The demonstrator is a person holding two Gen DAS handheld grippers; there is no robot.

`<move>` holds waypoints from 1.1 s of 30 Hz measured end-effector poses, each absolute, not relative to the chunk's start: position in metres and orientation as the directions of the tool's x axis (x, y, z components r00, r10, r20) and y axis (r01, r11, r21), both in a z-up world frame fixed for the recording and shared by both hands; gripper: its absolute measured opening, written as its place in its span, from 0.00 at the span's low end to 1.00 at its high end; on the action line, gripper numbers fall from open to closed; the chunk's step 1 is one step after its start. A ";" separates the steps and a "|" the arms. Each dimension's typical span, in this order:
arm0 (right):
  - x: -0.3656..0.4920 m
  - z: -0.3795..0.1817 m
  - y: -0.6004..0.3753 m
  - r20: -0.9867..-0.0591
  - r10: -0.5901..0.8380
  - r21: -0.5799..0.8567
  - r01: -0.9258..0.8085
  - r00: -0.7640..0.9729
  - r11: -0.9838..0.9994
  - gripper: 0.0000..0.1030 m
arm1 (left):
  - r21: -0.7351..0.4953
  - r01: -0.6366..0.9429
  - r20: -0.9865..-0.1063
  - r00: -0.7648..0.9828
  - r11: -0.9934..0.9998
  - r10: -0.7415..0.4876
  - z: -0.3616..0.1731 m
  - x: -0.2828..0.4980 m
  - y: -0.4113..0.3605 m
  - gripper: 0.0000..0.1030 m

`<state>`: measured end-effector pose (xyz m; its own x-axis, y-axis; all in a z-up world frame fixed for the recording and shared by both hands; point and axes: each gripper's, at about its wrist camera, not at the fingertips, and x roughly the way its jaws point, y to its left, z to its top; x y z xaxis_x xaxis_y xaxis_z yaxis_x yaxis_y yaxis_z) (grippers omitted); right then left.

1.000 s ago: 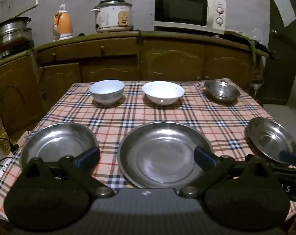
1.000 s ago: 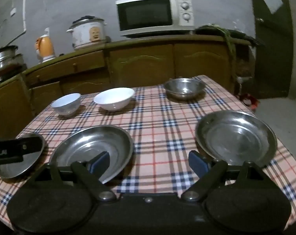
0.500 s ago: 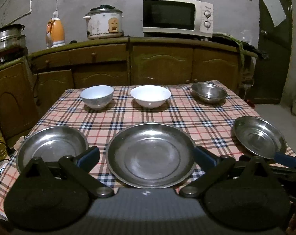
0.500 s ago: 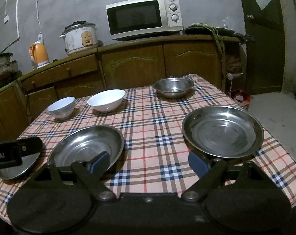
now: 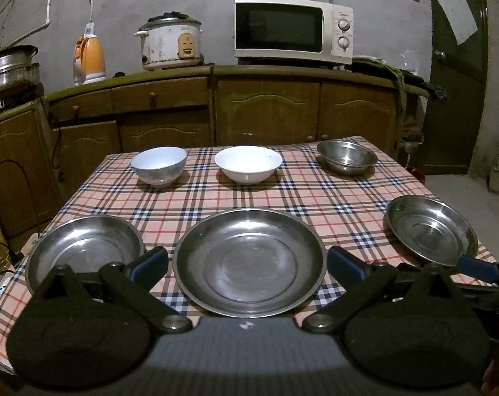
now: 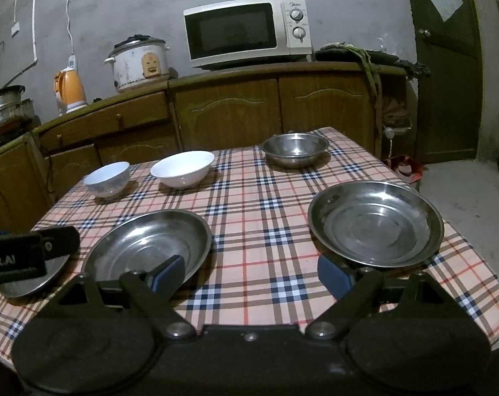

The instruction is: Organize plates and bowls

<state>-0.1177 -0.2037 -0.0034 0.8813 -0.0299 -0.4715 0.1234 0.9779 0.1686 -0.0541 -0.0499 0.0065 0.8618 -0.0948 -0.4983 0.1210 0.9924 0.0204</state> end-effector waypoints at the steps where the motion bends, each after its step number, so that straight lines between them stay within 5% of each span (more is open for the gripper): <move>1: -0.117 -0.004 -0.203 -0.472 -0.031 0.166 0.124 0.881 0.978 1.00 | 0.019 0.119 -0.499 0.861 0.993 -0.094 0.006 -0.054 -0.050 1.00; 33: -0.091 -0.024 -0.185 -0.499 -0.042 0.119 0.116 0.865 0.986 1.00 | 0.005 0.095 -0.549 0.832 0.995 -0.076 -0.014 -0.022 -0.031 1.00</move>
<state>-0.0912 -0.1848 -0.0236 0.8654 -0.0417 -0.4993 0.1161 0.9861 0.1188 -0.0224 -0.0306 -0.0138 0.8323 -0.0763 -0.5491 0.0946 0.9955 0.0051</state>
